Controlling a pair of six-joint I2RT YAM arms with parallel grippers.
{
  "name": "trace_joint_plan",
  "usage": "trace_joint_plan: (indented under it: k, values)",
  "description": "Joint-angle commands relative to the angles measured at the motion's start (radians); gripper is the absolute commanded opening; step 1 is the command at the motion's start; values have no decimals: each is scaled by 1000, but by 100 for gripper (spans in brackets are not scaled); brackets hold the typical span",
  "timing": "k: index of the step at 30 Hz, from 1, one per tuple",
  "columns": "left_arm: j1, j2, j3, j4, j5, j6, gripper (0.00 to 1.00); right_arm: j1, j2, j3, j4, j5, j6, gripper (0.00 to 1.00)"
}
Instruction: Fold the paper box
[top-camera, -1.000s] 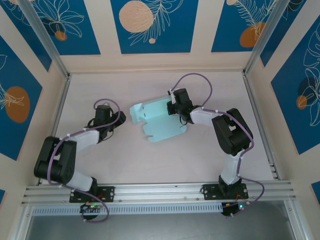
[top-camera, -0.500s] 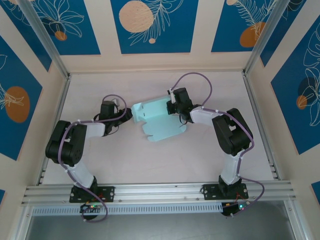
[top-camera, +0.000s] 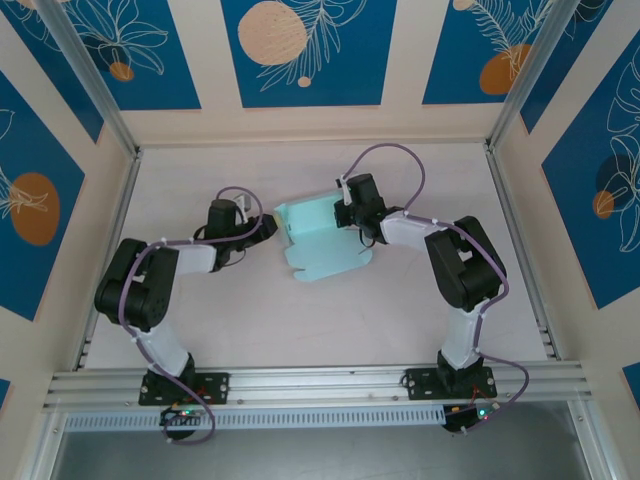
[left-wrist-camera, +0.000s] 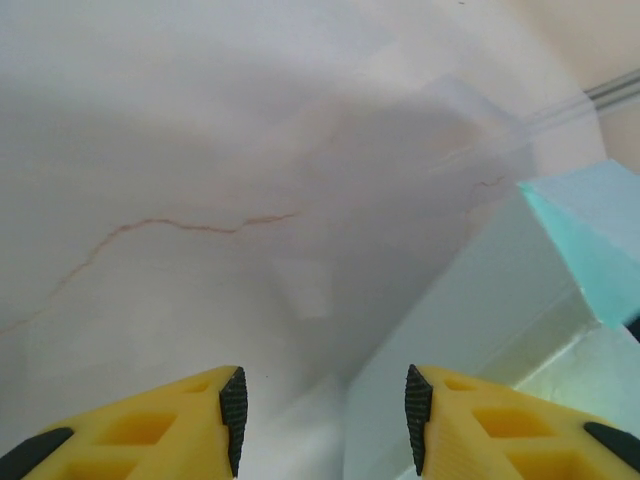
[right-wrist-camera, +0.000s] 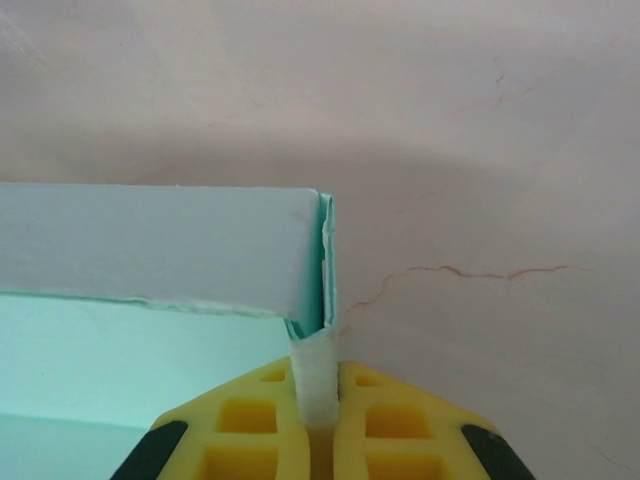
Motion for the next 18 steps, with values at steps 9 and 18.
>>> trace_joint_plan:
  k: [9,18]
  values:
    - [-44,26,38,53,74,71,52,14,15,46,-14,-31,28,0]
    - [-73,3,82,-77,79,202,52,18,9,45,-25,-25,28,0]
